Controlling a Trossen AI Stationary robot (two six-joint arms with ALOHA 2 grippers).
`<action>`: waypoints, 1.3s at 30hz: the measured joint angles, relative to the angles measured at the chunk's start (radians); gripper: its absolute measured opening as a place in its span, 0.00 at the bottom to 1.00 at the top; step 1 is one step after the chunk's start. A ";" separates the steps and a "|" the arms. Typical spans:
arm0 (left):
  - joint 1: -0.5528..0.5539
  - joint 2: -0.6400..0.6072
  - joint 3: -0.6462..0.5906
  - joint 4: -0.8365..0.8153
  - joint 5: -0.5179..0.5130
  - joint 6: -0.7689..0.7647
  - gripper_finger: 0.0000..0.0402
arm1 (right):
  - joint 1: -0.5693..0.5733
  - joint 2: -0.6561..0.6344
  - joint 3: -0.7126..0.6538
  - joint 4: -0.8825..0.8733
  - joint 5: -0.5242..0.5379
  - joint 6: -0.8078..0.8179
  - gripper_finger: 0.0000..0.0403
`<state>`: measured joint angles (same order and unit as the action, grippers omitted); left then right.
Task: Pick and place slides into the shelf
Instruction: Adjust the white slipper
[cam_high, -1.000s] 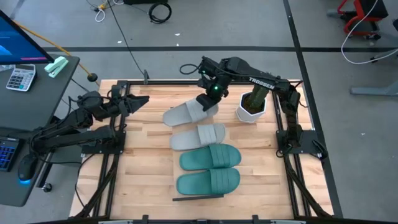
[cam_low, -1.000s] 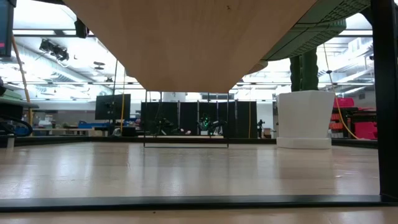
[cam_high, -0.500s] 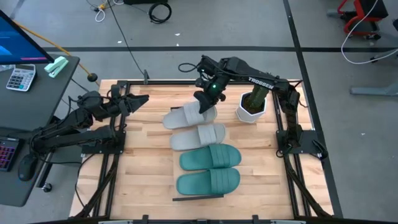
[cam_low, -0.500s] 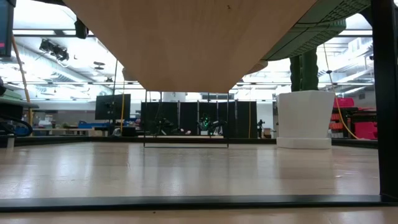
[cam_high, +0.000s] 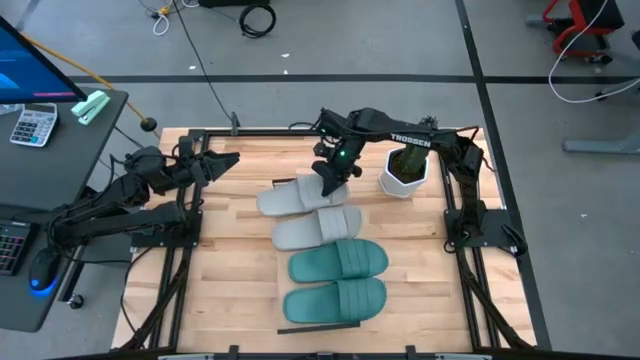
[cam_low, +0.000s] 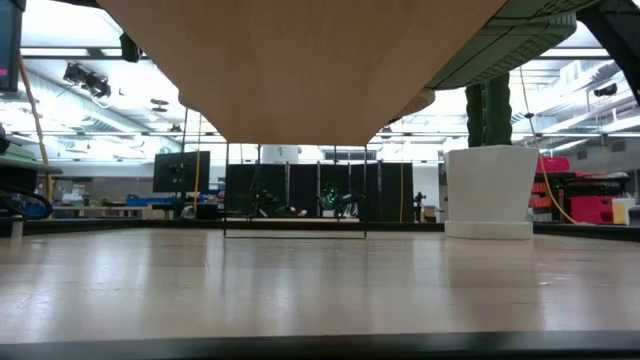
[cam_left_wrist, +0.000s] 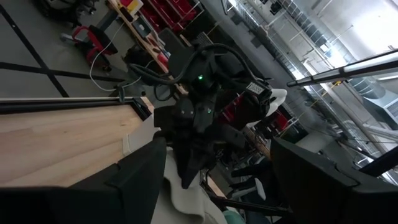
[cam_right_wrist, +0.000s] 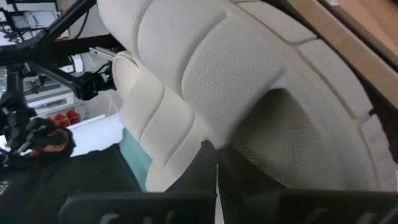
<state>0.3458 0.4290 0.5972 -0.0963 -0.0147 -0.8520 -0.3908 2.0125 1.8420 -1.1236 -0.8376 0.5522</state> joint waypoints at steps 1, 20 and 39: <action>0.000 0.000 0.000 0.000 0.000 0.000 0.73 | 0.001 0.000 0.000 0.005 0.015 -0.003 0.00; 0.000 0.000 0.000 -0.006 -0.011 0.001 0.73 | 0.060 -0.010 0.009 0.013 0.243 -0.036 0.15; 0.000 0.000 0.000 -0.006 -0.011 0.000 0.73 | 0.076 -0.009 0.155 -0.118 0.293 -0.049 0.49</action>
<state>0.3459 0.4294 0.5972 -0.1024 -0.0260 -0.8516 -0.3149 2.0038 1.9967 -1.2419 -0.5451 0.5029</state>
